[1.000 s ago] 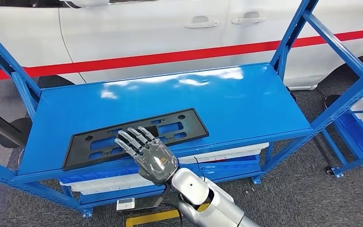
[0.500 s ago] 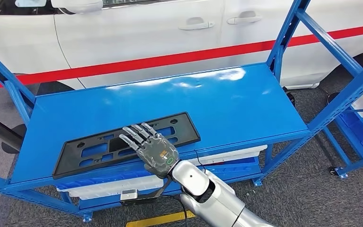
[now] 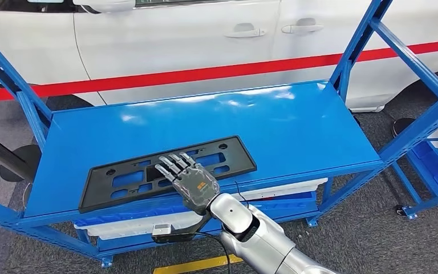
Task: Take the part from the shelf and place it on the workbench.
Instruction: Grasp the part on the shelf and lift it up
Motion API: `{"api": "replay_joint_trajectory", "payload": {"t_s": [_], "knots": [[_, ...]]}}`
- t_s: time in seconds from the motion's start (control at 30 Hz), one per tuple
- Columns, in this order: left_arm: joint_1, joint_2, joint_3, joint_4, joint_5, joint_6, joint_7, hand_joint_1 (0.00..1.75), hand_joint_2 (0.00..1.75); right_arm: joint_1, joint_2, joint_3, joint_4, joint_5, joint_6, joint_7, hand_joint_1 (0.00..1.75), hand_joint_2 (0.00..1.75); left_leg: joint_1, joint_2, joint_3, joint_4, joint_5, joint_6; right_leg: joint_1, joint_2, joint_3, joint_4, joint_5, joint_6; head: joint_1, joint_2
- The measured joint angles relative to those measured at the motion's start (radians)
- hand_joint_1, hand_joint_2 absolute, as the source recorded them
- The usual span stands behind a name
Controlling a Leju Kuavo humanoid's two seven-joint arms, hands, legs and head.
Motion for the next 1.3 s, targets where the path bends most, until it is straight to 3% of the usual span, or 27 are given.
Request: {"api": "replay_joint_trajectory", "payload": {"t_s": [0.07, 0.13, 0.27, 0.33, 0.4, 0.43, 0.47, 0.53, 0.6, 0.63, 0.77, 0.83, 0.9, 0.93, 0.97, 1.0, 1.07, 1.13, 1.17, 1.3], "knots": [[-0.001, 0.000, 0.002, 0.000, 0.001, -0.009, -0.003, 0.00, 0.00, -0.003, 0.002, -0.003, 0.008, 0.000, 0.000, 0.001, 0.00, 1.75, -0.003, -0.001, 0.003, 0.002, -0.003, -0.005, 0.003, -0.001, 0.068, -0.139, 0.062, -0.010, 0.000, 0.000], [-0.002, -0.001, 0.006, 0.000, 0.004, -0.017, -0.005, 0.00, 0.00, -0.006, 0.007, -0.008, 0.016, -0.001, 0.000, 0.003, 0.00, 1.75, -0.006, -0.001, 0.002, 0.002, -0.007, -0.014, 0.008, -0.001, 0.103, -0.216, 0.080, -0.016, -0.002, 0.000], [-0.004, 0.000, 0.010, 0.000, 0.006, -0.026, -0.011, 0.00, 0.00, -0.010, 0.017, -0.023, 0.032, -0.005, 0.001, 0.005, 0.00, 1.75, -0.003, 0.000, -0.001, 0.018, -0.023, -0.039, 0.005, 0.001, 0.112, -0.234, 0.082, -0.032, -0.003, 0.000], [-0.004, 0.001, 0.010, 0.001, 0.006, -0.026, -0.013, 0.00, 0.00, -0.014, 0.025, -0.030, 0.039, -0.007, 0.001, 0.006, 0.00, 1.75, -0.001, 0.001, -0.041, 0.107, -0.071, -0.048, 0.002, -0.001, 0.120, -0.240, 0.083, -0.041, -0.006, 0.000], [-0.004, 0.001, 0.010, 0.002, 0.006, -0.026, -0.014, 0.00, 0.00, -0.016, 0.028, -0.033, 0.045, -0.008, 0.002, 0.006, 0.00, 1.75, 0.001, 0.002, -0.107, 0.237, -0.124, -0.055, 0.004, -0.002, 0.122, -0.240, 0.079, -0.046, -0.007, 0.000], [-0.003, 0.001, 0.010, 0.002, 0.006, -0.026, -0.014, 0.00, 0.00, -0.015, 0.028, -0.034, 0.049, -0.008, 0.002, 0.006, 0.00, 1.75, 0.002, 0.002, -0.130, 0.275, -0.130, -0.056, 0.005, -0.002, 0.123, -0.240, 0.077, -0.047, -0.007, 0.000], [-0.003, 0.001, 0.011, 0.002, 0.006, -0.026, -0.014, 0.00, 0.00, -0.015, 0.028, -0.035, 0.052, -0.009, 0.002, 0.006, 0.00, 1.75, 0.002, 0.002, -0.134, 0.275, -0.115, -0.056, 0.005, -0.001, 0.125, -0.239, 0.075, -0.046, -0.007, 0.000], [-0.003, 0.003, 0.011, 0.002, 0.006, -0.026, -0.014, 0.00, 0.00, -0.015, 0.031, -0.037, 0.057, -0.010, 0.002, 0.006, 0.00, 1.75, 0.002, 0.002, -0.087, 0.164, -0.040, -0.052, 0.005, 0.000, 0.134, -0.236, 0.068, -0.043, -0.007, 0.000], [-0.004, 0.004, 0.012, 0.003, 0.005, -0.026, -0.015, 0.00, 0.00, -0.017, 0.034, -0.040, 0.061, -0.011, 0.002, 0.006, 0.00, 1.75, -0.001, 0.002, -0.029, 0.042, 0.007, -0.043, 0.008, 0.001, 0.139, -0.233, 0.060, -0.035, -0.007, 0.000], [-0.005, 0.005, 0.012, 0.004, 0.003, -0.026, -0.016, 0.00, 0.00, -0.018, 0.036, -0.042, 0.062, -0.012, 0.002, 0.007, 0.00, 1.75, -0.004, 0.001, -0.015, 0.012, 0.012, -0.038, 0.009, 0.001, 0.140, -0.232, 0.057, -0.031, -0.007, 0.000], [-0.005, 0.005, 0.015, 0.007, -0.003, -0.026, -0.017, 0.00, 0.00, -0.021, 0.043, -0.061, 0.067, -0.019, 0.001, 0.009, 0.00, 1.75, -0.004, 0.001, -0.004, -0.007, 0.008, -0.016, 0.010, -0.001, 0.139, -0.228, 0.048, -0.010, -0.005, 0.000], [-0.005, 0.005, 0.017, 0.008, -0.004, -0.025, -0.016, 0.00, 0.00, -0.022, 0.045, -0.072, 0.068, -0.021, 0.000, 0.010, 0.00, 1.75, 0.001, 0.003, 0.006, -0.017, 0.009, -0.004, 0.011, -0.002, 0.106, -0.162, 0.013, -0.001, -0.002, 0.000], [-0.006, 0.006, 0.018, 0.008, -0.006, -0.024, -0.015, 0.00, 0.00, -0.018, 0.045, -0.080, 0.073, -0.022, -0.001, 0.010, 0.00, 1.75, 0.000, 0.003, 0.010, -0.018, 0.004, 0.003, 0.007, -0.002, 0.029, -0.028, -0.038, 0.004, 0.001, 0.000], [-0.007, 0.007, 0.018, 0.008, -0.008, -0.023, -0.014, 0.00, 0.00, -0.014, 0.044, -0.084, 0.076, -0.022, -0.001, 0.011, 0.00, 1.75, -0.001, 0.003, 0.012, -0.018, 0.002, 0.004, 0.005, -0.002, -0.007, 0.028, -0.049, 0.005, 0.001, 0.000], [-0.006, 0.007, 0.019, 0.009, -0.011, -0.021, -0.014, 0.00, 0.00, -0.011, 0.044, -0.088, 0.080, -0.021, -0.001, 0.012, 0.39, 1.75, -0.001, 0.002, 0.014, -0.018, 0.000, 0.004, 0.003, -0.002, -0.030, 0.053, -0.044, 0.006, 0.002, 0.000], [-0.006, 0.007, 0.020, 0.009, -0.014, -0.017, -0.014, 0.00, 0.00, -0.010, 0.044, -0.092, 0.083, -0.021, -0.002, 0.014, 0.83, 1.75, -0.001, 0.002, 0.018, -0.017, -0.003, 0.003, 0.002, -0.002, -0.032, 0.039, -0.018, 0.006, 0.002, 0.000], [-0.006, 0.007, 0.021, 0.012, -0.022, -0.009, -0.014, 0.00, 0.00, -0.009, 0.044, -0.100, 0.089, -0.018, -0.003, 0.018, 1.70, 1.75, -0.001, 0.000, 0.029, -0.015, -0.012, -0.002, 0.000, -0.002, 0.017, -0.086, 0.065, 0.001, 0.003, 0.000], [-0.007, 0.007, 0.021, 0.016, -0.030, -0.003, -0.013, 0.00, 0.00, -0.011, 0.045, -0.108, 0.098, -0.016, -0.001, 0.022, 1.75, 1.75, -0.004, -0.002, 0.033, -0.011, -0.022, -0.011, 0.002, -0.001, 0.067, -0.198, 0.108, -0.006, 0.003, 0.000], [-0.008, 0.007, 0.022, 0.016, -0.033, 0.000, -0.012, 0.00, 0.00, -0.013, 0.046, -0.112, 0.104, -0.016, 0.002, 0.024, 1.75, 1.75, -0.005, -0.002, 0.033, -0.010, -0.025, -0.018, 0.004, 0.000, 0.076, -0.220, 0.109, -0.009, 0.003, 0.000], [-0.010, 0.009, 0.023, 0.016, -0.042, 0.008, -0.005, 0.00, 0.00, -0.021, 0.051, -0.129, 0.129, -0.016, 0.006, 0.036, 1.75, 1.75, -0.002, 0.000, 0.032, 0.006, -0.047, -0.042, 0.003, 0.004, 0.084, -0.230, 0.103, -0.031, 0.001, 0.000]]}}
